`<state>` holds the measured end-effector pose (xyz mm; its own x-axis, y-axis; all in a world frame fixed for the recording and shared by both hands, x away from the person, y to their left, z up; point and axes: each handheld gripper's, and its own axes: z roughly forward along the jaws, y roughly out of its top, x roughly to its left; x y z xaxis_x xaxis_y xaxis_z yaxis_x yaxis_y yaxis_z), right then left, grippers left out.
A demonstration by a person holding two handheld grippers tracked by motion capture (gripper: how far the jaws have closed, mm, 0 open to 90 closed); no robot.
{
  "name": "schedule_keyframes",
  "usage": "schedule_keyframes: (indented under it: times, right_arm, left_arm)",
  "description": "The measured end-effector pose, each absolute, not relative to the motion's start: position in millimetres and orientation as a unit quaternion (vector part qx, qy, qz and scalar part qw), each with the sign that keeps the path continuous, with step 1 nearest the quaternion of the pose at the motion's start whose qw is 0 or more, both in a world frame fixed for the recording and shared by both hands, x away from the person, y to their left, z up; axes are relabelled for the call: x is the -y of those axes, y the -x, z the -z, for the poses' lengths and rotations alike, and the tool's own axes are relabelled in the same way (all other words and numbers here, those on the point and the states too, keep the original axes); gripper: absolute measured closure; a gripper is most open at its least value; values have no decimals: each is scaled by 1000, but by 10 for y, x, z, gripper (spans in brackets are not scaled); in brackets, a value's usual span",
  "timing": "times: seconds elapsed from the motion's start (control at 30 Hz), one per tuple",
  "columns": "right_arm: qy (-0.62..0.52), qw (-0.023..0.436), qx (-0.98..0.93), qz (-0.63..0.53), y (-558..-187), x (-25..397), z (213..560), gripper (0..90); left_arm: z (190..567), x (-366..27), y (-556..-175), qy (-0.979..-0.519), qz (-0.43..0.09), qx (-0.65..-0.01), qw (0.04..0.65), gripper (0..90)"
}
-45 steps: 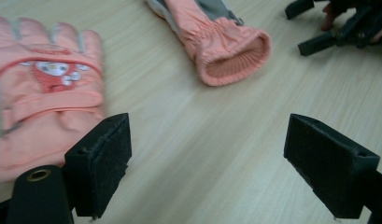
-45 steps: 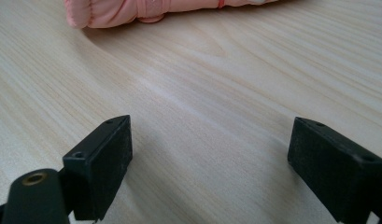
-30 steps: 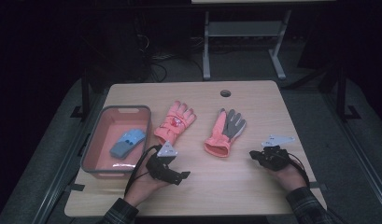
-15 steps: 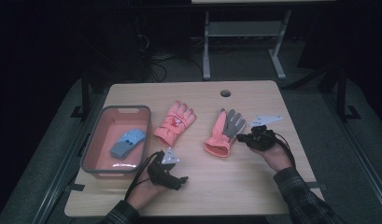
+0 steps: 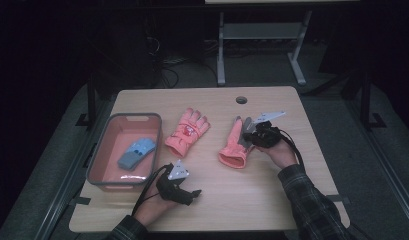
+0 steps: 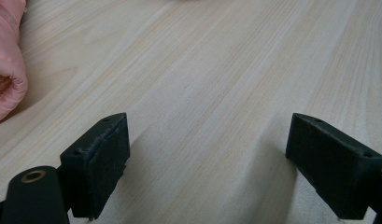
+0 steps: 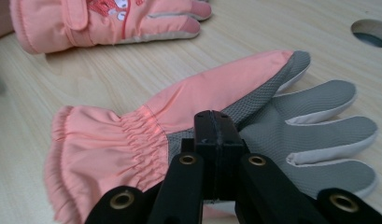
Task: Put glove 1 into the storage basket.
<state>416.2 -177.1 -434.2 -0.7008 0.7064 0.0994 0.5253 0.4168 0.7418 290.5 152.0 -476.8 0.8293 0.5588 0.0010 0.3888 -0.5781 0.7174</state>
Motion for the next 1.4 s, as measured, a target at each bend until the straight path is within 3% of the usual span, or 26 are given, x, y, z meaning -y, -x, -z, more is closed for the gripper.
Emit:
schedule_keyframes:
  times: [0.3, 1.13, 1.4]
  right_arm:
    - [-366, 97, -847, -374, -4143, 1737, 4513, 900]
    - [-348, 66, -858, -372, -3337, 1716, 4474, 899]
    - [-348, 74, -853, -382, -3272, 1842, 4427, 899]
  left_arm:
    - [4766, -1509, -2898, -883, -112, -266, 371, 130]
    - [4767, -1474, -2893, -885, -106, -258, 374, 129]
    - [4768, -1469, -2894, -885, -106, -255, 374, 129]
